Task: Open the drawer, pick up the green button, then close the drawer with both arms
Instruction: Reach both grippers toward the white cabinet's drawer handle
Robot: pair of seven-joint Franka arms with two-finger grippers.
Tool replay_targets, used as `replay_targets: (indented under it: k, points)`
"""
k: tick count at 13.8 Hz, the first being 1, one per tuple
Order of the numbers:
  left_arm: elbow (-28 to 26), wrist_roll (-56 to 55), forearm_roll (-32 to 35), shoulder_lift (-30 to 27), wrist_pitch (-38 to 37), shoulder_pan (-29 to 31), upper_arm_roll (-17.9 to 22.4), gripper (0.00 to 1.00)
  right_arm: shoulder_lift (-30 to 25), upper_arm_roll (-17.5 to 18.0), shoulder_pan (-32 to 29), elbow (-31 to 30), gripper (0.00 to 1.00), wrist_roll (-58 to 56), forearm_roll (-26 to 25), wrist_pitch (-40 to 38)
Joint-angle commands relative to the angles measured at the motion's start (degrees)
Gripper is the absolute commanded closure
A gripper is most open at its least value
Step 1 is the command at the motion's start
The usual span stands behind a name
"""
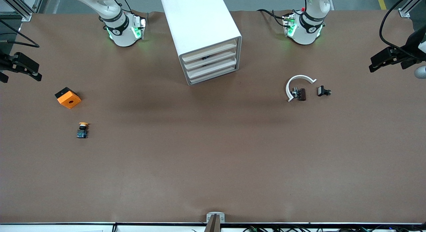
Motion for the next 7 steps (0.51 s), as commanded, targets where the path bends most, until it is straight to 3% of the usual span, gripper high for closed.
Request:
replay_targets:
  k: [1, 7]
  points:
    - [-0.01, 0.29, 1.38, -0.45, 0.03, 0.22, -0.27, 0.0, 0.48, 0.25, -0.35, 1.17, 0.0, -0.2, 0.69, -0.29]
    - [3.77, -0.58, 0.5, 12.37, 2.22, -0.57, -0.71, 0.0, 0.57, 0.25, -0.35, 1.17, 0.0, -0.2, 0.69, -0.29]
